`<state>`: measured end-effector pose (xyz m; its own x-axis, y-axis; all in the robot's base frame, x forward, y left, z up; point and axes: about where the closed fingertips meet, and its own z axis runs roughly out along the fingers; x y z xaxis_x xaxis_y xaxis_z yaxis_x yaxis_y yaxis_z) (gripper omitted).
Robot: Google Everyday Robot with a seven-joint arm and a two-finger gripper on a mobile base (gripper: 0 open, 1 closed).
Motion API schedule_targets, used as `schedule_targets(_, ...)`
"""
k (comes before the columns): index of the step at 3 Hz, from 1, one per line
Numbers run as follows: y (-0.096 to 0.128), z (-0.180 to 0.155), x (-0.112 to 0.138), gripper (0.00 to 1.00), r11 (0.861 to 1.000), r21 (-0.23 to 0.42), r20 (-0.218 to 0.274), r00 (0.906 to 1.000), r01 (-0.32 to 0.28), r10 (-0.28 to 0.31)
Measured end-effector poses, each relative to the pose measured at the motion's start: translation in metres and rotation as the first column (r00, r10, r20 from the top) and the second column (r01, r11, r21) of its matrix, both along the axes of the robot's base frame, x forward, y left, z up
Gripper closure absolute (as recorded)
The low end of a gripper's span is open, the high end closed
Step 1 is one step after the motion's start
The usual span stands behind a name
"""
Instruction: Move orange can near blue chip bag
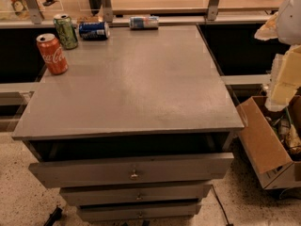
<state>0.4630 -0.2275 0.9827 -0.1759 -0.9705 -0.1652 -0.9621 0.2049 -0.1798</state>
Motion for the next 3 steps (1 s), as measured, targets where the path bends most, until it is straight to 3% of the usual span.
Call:
schedule_targets(1, 0.003, 0.001, 0.007, 0.0, 1.0, 0.01, 0.029, 0.9996, -0.001, 0.001)
schedule_targets(3, 0.026, -0.01, 0.032, 0.0, 0.998, 0.058, 0.004, 0.9999, -0.011, 0.011)
